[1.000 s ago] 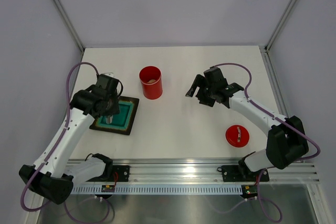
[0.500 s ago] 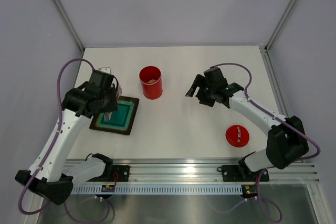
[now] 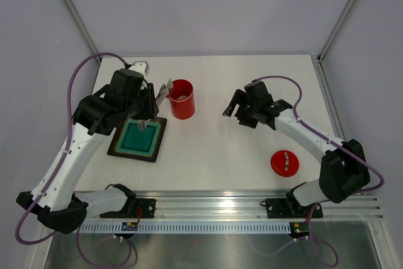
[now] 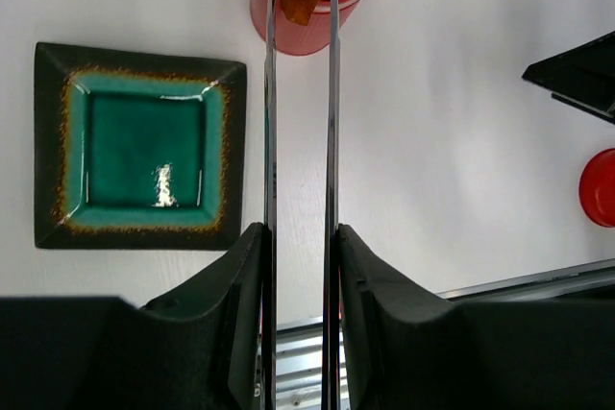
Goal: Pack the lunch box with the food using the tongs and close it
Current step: Place the fake food in the packing box.
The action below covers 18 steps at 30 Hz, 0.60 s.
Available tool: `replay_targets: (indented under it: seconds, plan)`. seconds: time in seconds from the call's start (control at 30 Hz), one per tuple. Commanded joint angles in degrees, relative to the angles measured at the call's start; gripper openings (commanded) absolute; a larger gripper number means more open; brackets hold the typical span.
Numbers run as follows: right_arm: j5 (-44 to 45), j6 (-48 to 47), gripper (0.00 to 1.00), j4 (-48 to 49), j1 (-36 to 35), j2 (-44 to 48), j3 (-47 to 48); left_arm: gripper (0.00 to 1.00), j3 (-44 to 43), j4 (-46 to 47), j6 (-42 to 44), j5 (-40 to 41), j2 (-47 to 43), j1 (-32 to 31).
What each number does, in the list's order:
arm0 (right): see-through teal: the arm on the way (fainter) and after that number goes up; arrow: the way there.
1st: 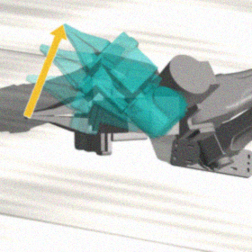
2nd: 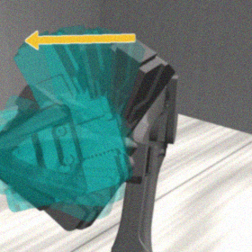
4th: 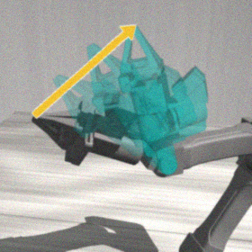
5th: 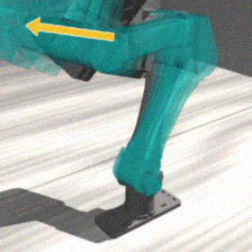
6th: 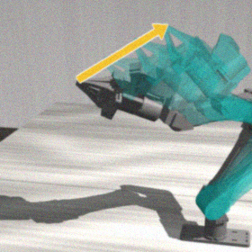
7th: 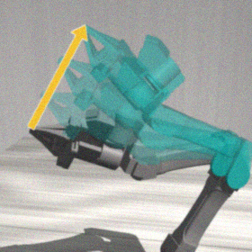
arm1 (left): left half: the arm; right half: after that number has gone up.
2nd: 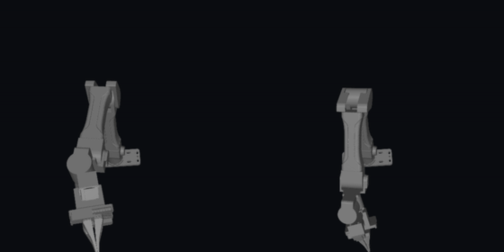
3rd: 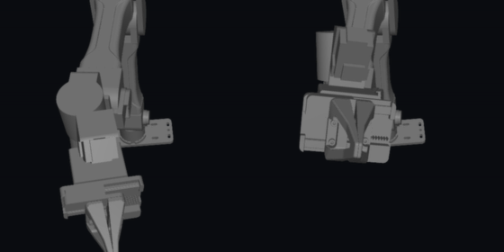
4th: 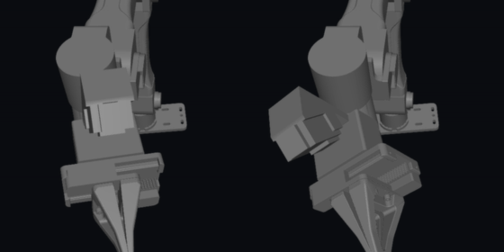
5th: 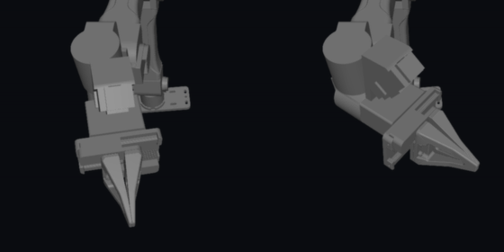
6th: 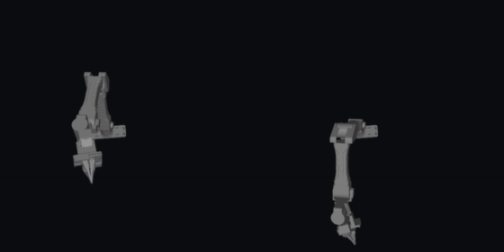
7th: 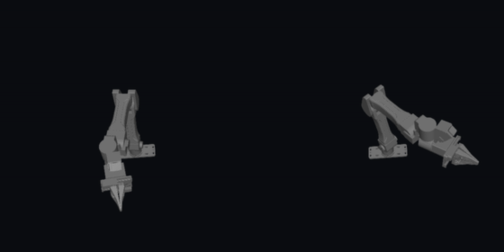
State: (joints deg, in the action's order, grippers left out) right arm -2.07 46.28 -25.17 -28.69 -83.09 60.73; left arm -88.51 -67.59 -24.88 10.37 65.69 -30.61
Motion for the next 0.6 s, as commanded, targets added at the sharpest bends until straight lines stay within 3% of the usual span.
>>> replay_targets:
  seconds: [0.0,0.57]
  plan:
    - [1.54,0.39,0.85,0.12,0.21,2.23,1.06,0.00,-3.07,6.06,0.71,-1.93,1.81,-1.03]
    - [1.80,-0.23,0.85,-1.81,0.21,3.29,1.85,0.00,2.02,14.68,1.77,0.09,7.78,-1.12]
